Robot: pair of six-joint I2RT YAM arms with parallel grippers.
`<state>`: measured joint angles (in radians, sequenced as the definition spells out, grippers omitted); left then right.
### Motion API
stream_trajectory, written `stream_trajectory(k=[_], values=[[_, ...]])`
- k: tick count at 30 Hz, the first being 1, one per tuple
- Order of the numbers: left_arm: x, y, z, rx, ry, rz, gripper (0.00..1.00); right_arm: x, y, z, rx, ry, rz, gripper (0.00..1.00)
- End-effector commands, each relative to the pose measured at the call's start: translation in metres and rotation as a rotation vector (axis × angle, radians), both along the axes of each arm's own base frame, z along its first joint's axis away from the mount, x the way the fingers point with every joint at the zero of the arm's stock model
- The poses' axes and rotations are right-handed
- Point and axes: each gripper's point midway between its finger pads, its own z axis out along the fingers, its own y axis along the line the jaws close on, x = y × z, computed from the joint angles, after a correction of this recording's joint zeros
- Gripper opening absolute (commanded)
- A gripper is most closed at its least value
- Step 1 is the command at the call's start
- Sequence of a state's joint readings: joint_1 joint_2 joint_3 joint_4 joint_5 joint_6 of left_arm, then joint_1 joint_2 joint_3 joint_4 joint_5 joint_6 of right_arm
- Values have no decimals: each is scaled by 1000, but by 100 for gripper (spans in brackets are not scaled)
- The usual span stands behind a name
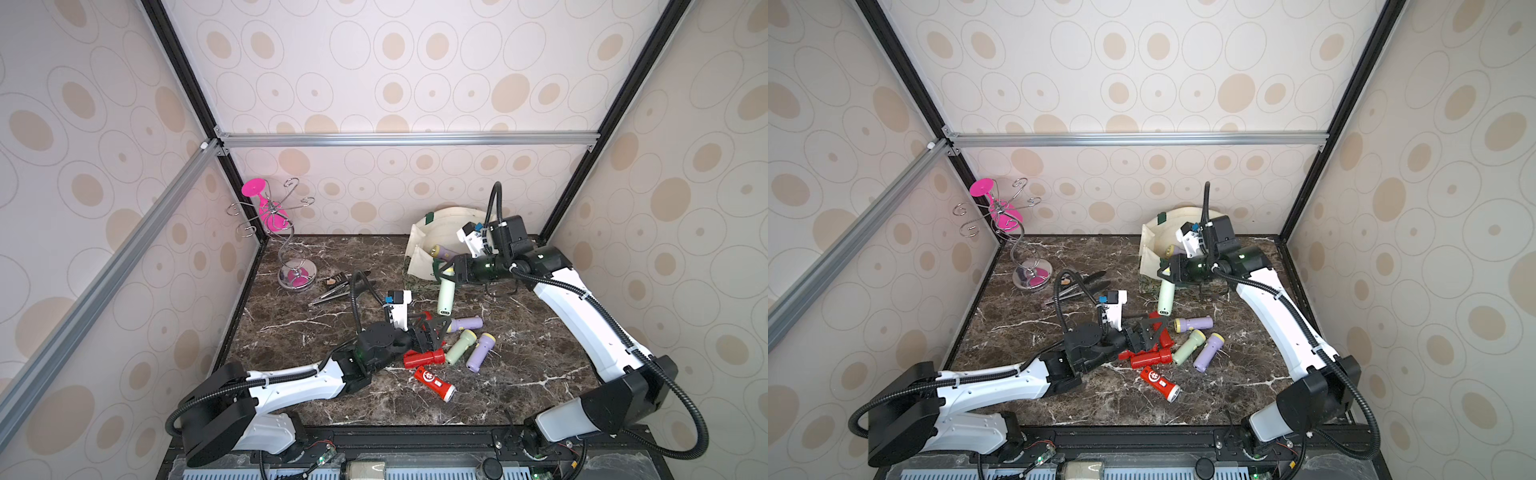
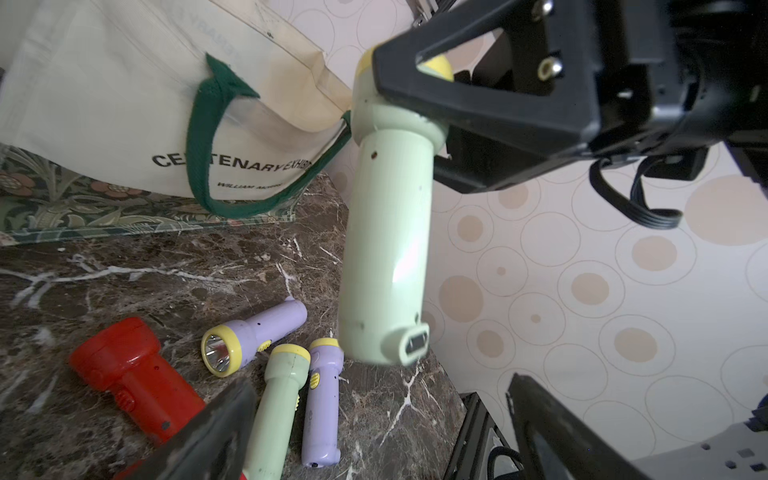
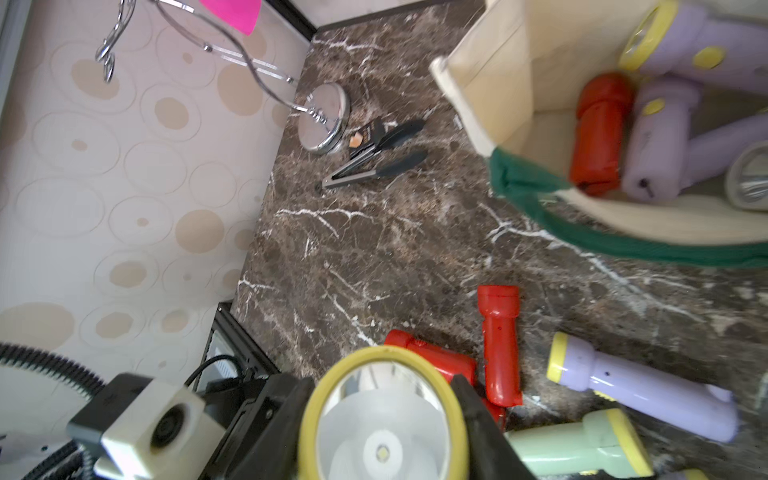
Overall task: Put the flashlights into the tote bags
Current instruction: Pick up the flashlight from the center of the board.
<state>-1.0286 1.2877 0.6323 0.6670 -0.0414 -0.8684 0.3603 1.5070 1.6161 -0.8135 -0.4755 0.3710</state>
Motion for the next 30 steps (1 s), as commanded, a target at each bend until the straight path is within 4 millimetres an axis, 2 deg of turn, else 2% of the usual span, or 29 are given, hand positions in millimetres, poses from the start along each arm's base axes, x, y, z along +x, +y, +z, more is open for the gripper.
stream_trajectory(k=[1, 7, 10, 11, 14, 19, 22, 30], values=[[2, 14, -8, 56, 9, 60, 96, 21, -17, 14, -59, -52, -82, 0], [2, 26, -20, 126, 34, 92, 98, 69, -32, 32, -57, -107, -215, 0], [1, 30, -22, 147, 36, 98, 98, 90, -38, 31, -28, -106, -288, 0], [1, 31, -22, 151, 37, 100, 98, 100, -49, 31, -11, -96, -332, 0], [0, 34, -23, 145, 41, 107, 98, 122, -61, 31, 45, -85, -407, 0], [-1, 37, -26, 134, 57, 116, 98, 154, -72, 36, 66, -118, -460, 0], [0, 36, -28, 155, 60, 114, 98, 171, -76, 28, 19, -129, -475, 0], [2, 37, -26, 157, 54, 125, 98, 203, -77, -13, -74, -89, -469, 0]])
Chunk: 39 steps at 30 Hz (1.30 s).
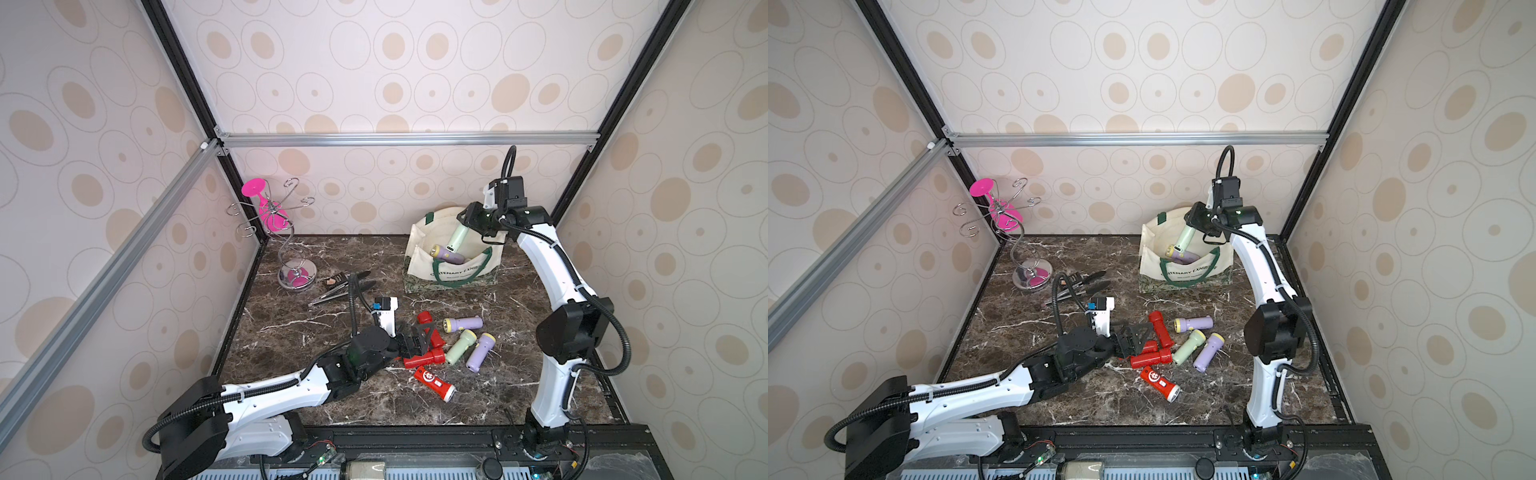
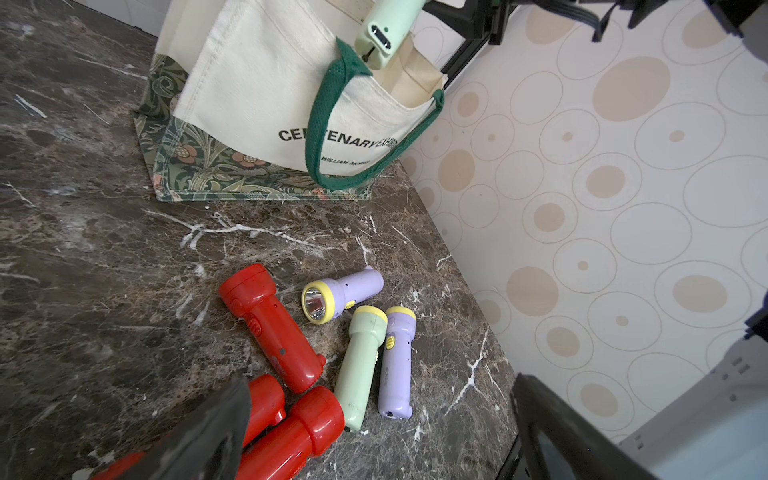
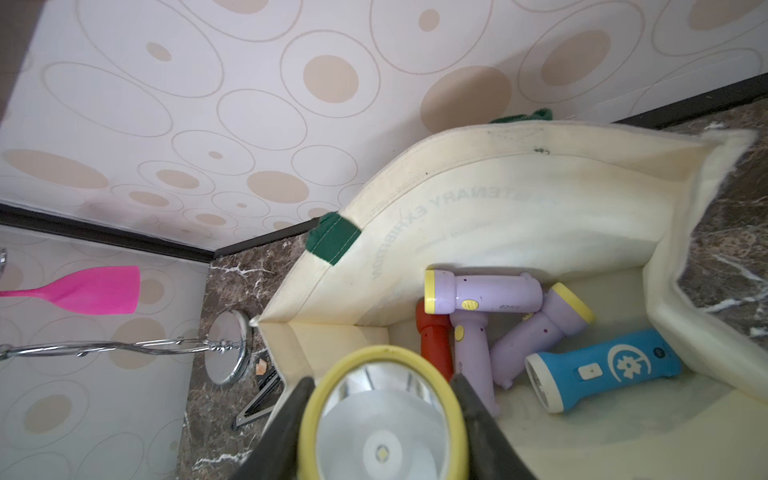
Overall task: Put the flashlights into the tote bags
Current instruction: Pick up the flashlight from the center of the board, then place the flashlight in the canvas bag.
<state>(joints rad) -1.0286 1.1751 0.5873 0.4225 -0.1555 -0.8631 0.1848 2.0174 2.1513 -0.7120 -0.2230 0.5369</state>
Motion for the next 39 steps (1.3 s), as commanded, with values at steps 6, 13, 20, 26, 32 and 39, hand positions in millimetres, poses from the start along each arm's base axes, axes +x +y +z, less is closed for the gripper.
stream_trajectory(k=[6, 13, 20, 26, 32, 39], values=[[1, 2, 4, 5, -11, 18, 98, 17, -4, -24, -95, 31, 15, 0], [1, 7, -7, 27, 2, 31, 98, 13, -5, -52, -149, 90, 36, 0], [4, 6, -28, 164, 49, 34, 98, 12, 0, -69, -196, 115, 77, 0], [7, 4, -39, 217, 68, 38, 97, 11, 0, -73, -249, 112, 88, 8], [10, -2, -53, 370, 76, 1, 97, 11, -3, -52, -262, 75, 72, 43], [15, -6, -68, 531, 93, -44, 91, 5, -3, -11, -263, -9, 68, 73]])
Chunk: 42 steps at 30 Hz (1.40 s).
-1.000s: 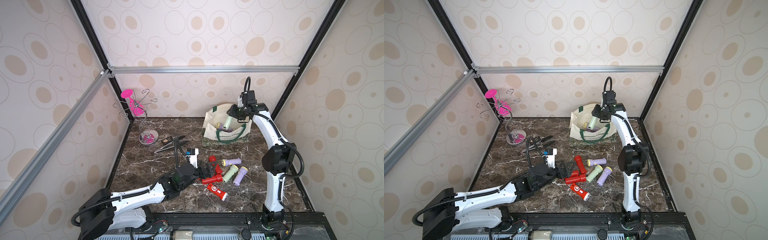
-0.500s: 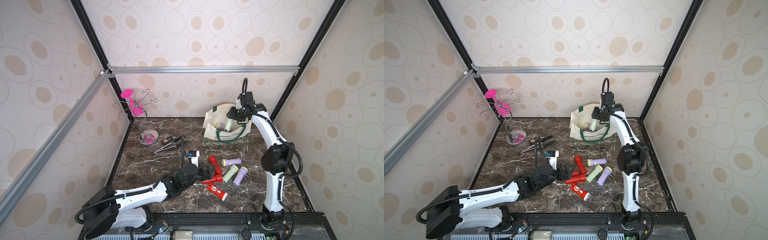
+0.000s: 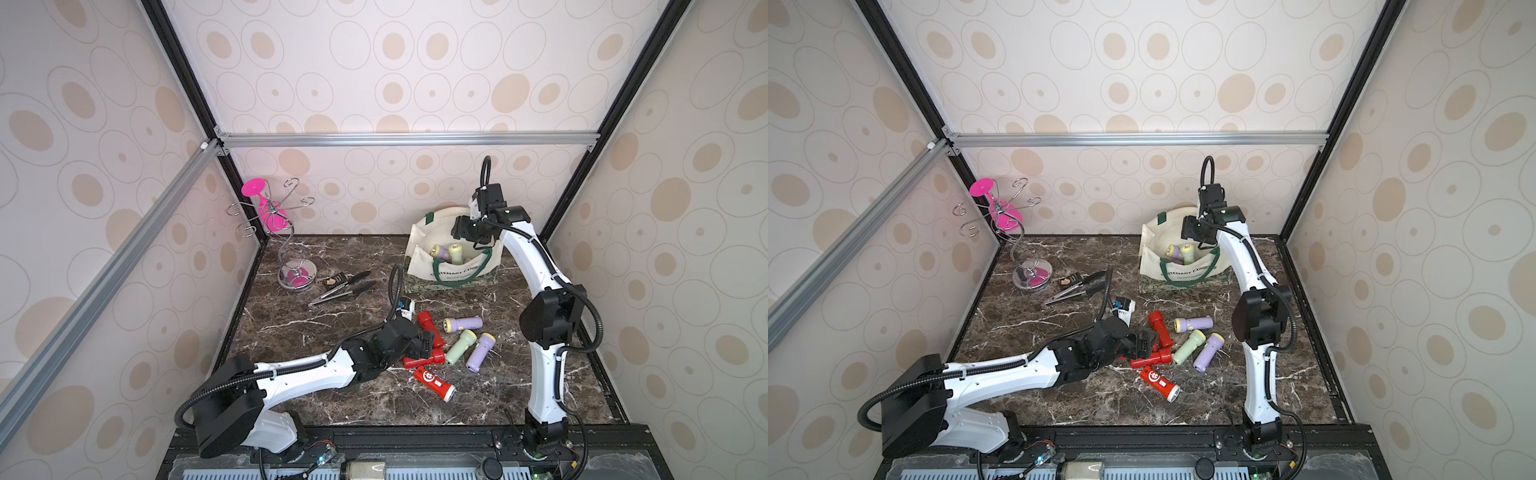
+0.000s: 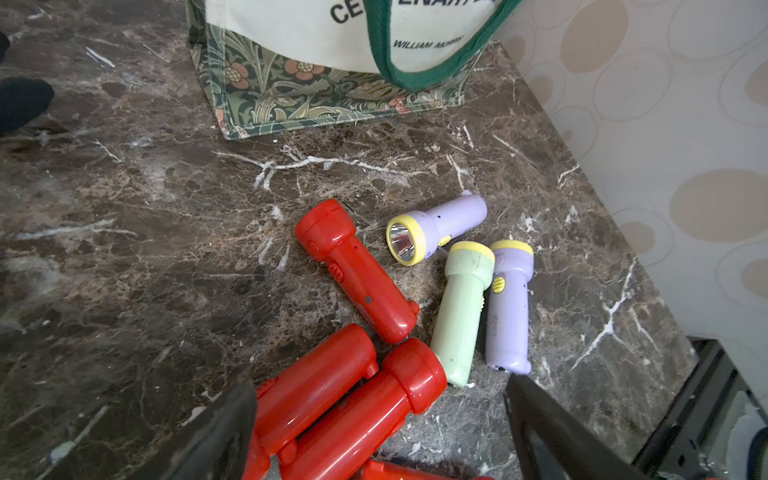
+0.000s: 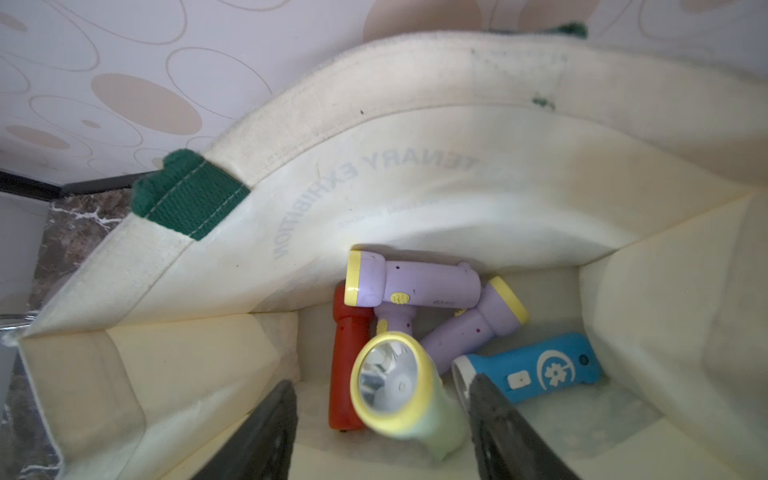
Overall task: Put the flashlights into the tote bags
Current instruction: Place the flashlight in the canvas bag.
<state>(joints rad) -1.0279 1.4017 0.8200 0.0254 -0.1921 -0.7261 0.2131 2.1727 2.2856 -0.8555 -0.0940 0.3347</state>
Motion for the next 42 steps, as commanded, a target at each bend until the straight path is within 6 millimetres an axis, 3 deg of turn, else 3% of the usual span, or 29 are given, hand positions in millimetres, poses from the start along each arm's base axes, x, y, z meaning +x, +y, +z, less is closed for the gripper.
stream_trajectory(k=[1, 7, 12, 13, 15, 28, 42], values=[[3, 3, -3, 103, -1, -32, 90, -9, 1, 52, -5, -104, 14, 76], [12, 3, -12, 135, 39, -33, 86, -25, 7, 87, -28, -164, 40, 82], [16, -11, -11, 38, 83, -27, 85, -45, 13, 111, -48, -204, 67, 84], [17, -16, -11, 19, 93, -29, 85, -54, 27, 114, -41, -206, 96, 84], [19, -24, -15, -10, 118, -19, 85, -64, 34, 119, -35, -211, 117, 84], [45, -58, -35, -66, 204, 78, 77, -134, 46, 106, 2, -133, 199, 85], [49, -55, -70, -35, 289, 179, 73, -216, 36, 60, 26, -16, 234, 88]])
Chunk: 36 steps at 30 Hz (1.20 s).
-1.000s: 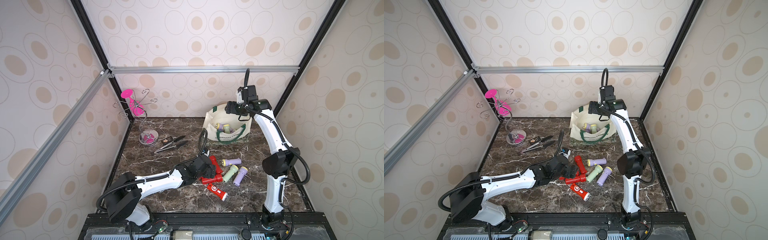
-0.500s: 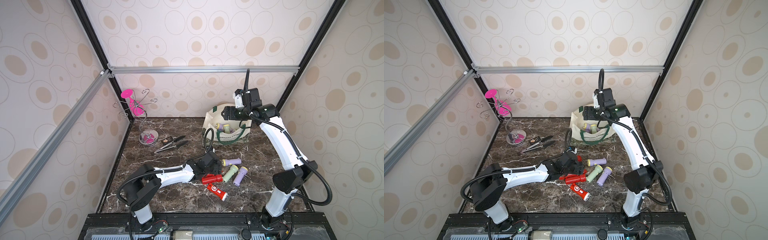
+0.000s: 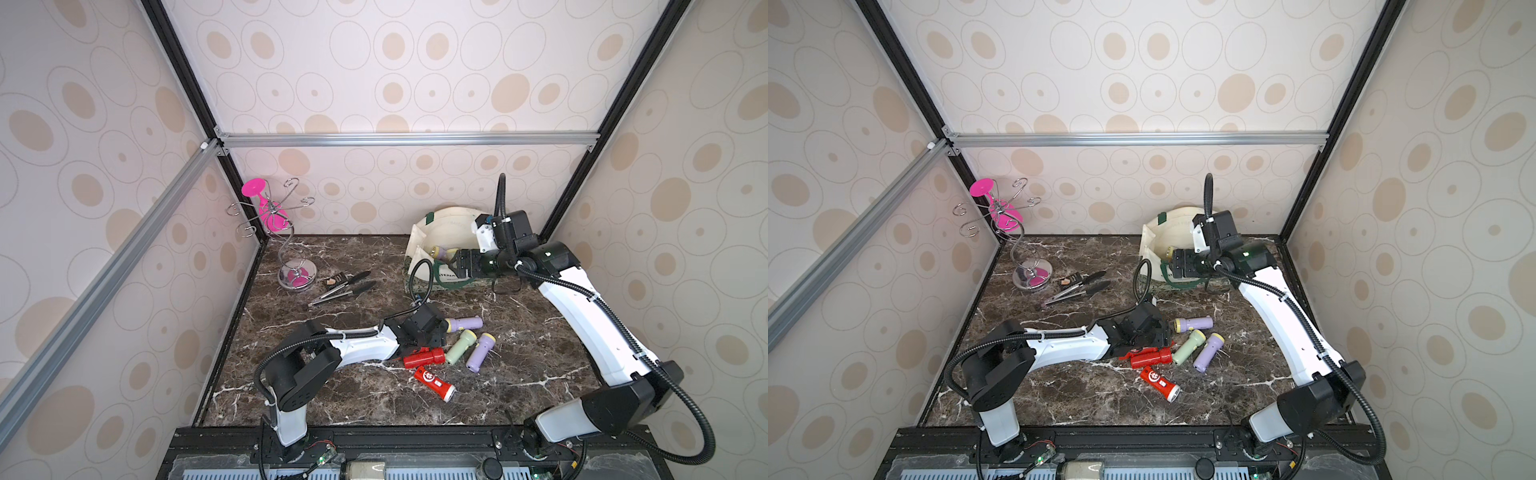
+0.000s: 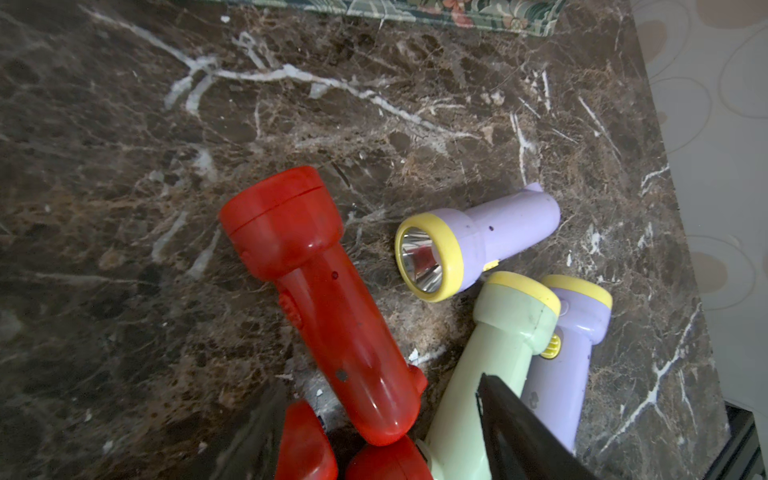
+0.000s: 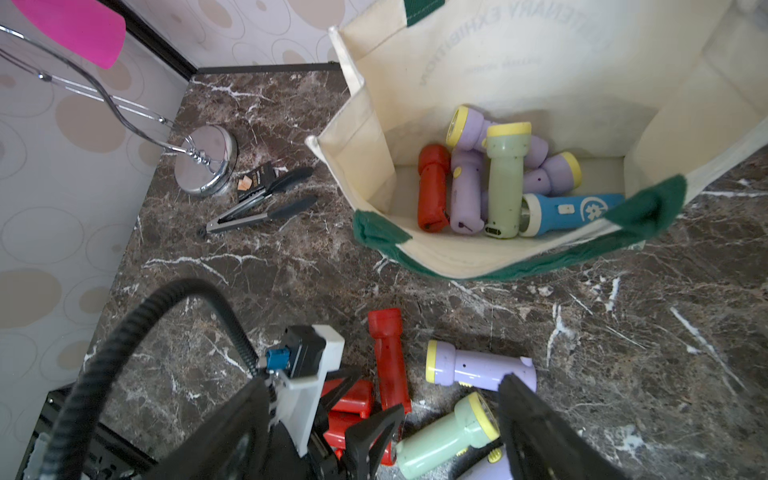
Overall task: Put the flashlights into the tote bags
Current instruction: Place the flashlight in the canvas bag, then pick up the flashlight from the center of the board.
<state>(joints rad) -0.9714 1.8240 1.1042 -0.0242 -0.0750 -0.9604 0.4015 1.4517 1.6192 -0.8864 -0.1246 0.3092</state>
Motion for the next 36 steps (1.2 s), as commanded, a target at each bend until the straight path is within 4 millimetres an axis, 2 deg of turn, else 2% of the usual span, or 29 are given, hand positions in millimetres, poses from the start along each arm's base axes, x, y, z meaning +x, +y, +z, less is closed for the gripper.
stream_trajectory(k=[1, 6, 13, 22, 30, 36], values=[[8, 0, 2, -10, 8, 67, 73, -15, -2, -4, 11, 13, 4, 89], [9, -1, -6, -1, 23, 83, 72, -29, -9, -14, 0, 25, -2, 89], [11, 3, -20, 27, 42, 113, 68, -36, -12, -21, -8, 43, 1, 89], [13, 6, -38, 76, 59, 133, 65, -45, -17, -16, -12, 29, -1, 90], [5, 20, -58, 160, 90, 130, 54, -49, -21, -11, -20, 18, -10, 90], [2, 29, -64, 202, 92, 136, 47, -47, -25, 3, -8, -52, -25, 90]])
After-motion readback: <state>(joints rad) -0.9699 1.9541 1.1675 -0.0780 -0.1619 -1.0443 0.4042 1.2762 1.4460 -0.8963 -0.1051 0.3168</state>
